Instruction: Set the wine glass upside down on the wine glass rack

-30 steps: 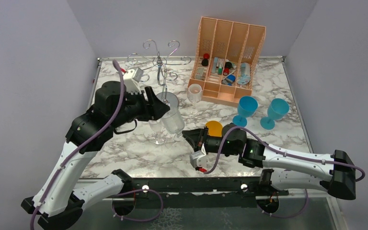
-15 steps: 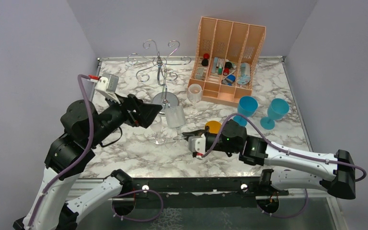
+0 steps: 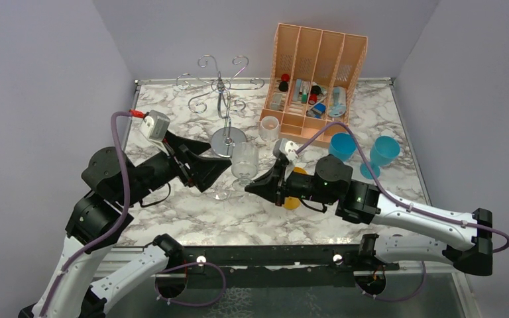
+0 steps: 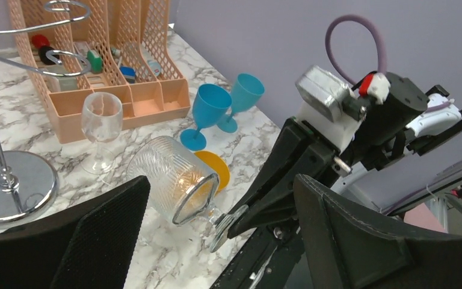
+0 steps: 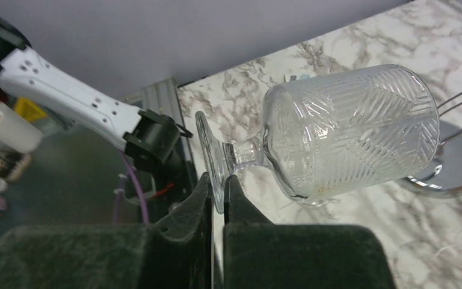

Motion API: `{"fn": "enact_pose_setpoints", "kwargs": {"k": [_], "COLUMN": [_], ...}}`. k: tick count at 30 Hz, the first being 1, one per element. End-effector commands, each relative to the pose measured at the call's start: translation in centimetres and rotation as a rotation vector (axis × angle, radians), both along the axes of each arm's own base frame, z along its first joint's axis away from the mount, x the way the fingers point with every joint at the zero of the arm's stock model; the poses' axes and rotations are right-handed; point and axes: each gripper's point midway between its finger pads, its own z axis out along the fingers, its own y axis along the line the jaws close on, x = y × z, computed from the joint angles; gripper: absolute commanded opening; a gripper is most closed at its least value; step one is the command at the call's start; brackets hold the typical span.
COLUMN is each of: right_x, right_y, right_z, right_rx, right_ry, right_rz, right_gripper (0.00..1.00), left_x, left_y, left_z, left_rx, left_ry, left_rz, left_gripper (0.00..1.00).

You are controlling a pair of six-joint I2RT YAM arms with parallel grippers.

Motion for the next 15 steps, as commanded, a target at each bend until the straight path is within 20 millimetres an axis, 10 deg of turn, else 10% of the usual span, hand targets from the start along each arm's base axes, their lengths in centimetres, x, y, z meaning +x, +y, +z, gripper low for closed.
{"fn": "enact_pose_setpoints", "kwargs": {"k": [1,15], "right_x": [-0.2,0.0], "right_y": [-0.8,-2.5], "right_z": [6.5,8.0], "right_rx": [0.266,0.464], "right_ry": [0.26,0.541], "right_rz": [-0.081,-0.149], "right_gripper": [0.01,0.01], "left_x": [-1.0,-1.6], "left_y": [-1.0,-3.2], "left_z": [-0.2,-2.9], "left_rx": [-0.053,-0.136], "left_ry": [-0.007,0.151], "left_rz": [-0.078,-0.183], "left_gripper": [0.92,0.57]}}
